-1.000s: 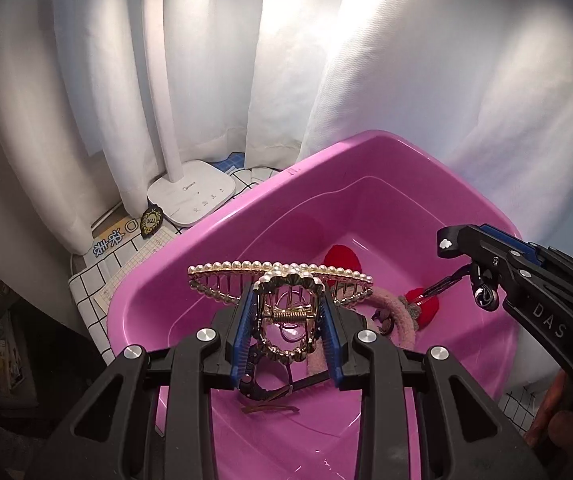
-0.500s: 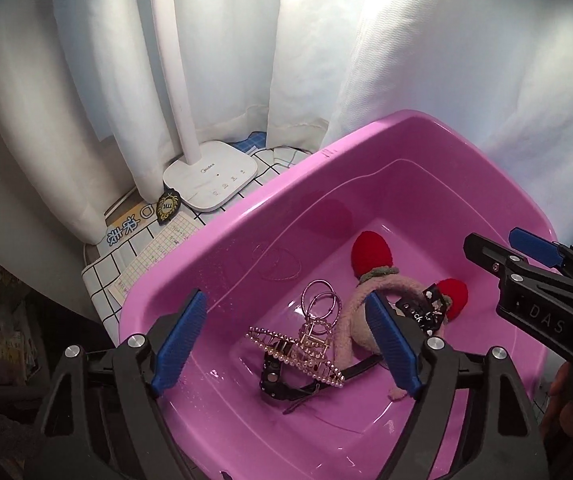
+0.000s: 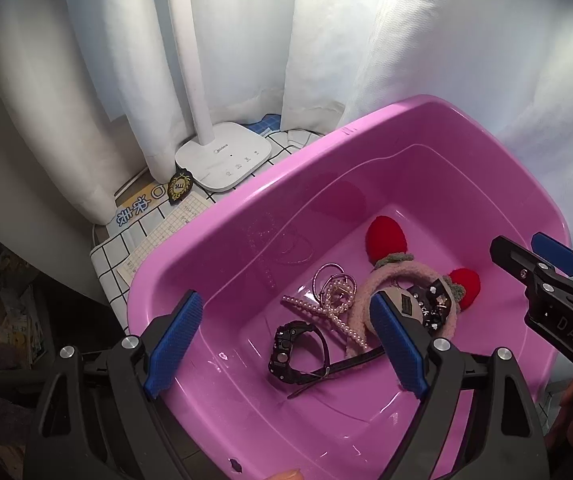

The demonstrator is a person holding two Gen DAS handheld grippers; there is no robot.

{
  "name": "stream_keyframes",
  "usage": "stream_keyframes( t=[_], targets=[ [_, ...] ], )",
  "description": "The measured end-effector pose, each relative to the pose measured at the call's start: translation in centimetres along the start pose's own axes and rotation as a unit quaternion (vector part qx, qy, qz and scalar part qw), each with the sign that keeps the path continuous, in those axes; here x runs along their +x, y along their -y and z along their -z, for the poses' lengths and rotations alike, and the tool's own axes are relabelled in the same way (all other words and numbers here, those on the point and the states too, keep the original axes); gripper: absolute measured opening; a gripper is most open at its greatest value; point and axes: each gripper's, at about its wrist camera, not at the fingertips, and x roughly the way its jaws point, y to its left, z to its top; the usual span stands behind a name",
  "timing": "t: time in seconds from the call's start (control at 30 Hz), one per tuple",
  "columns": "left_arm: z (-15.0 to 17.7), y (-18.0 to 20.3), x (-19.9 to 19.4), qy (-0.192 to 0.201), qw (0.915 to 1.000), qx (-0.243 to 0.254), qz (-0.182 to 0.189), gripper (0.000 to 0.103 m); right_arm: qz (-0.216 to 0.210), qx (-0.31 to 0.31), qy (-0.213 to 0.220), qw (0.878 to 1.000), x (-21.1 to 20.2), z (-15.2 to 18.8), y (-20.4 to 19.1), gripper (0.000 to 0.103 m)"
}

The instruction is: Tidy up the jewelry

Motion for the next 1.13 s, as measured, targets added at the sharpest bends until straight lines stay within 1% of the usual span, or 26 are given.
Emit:
stream_keyframes(
  t=[0.6, 0.83, 1.13],
  targets=[
    [0.3, 0.3, -0.3, -0.006, 1.0, 0.001, 0.004, 0.084, 0.002, -0.004, 0.001, 1.0, -0.2, 0.6, -0.2, 0.065],
    [0.4, 0.5, -0.6, 0.0, 1.0, 0.004, 0.007, 0.084, 0.001, -0.003, 0.002, 1.0, -0.4, 0.9, -0.2, 0.065],
    [0.2, 0.2, -0.6, -0.006, 1.0, -0.005, -0.001, 0.084, 0.001, -0.001, 0.002, 1.0, -0.6, 1.1, -0.1, 0.065]
  ],
)
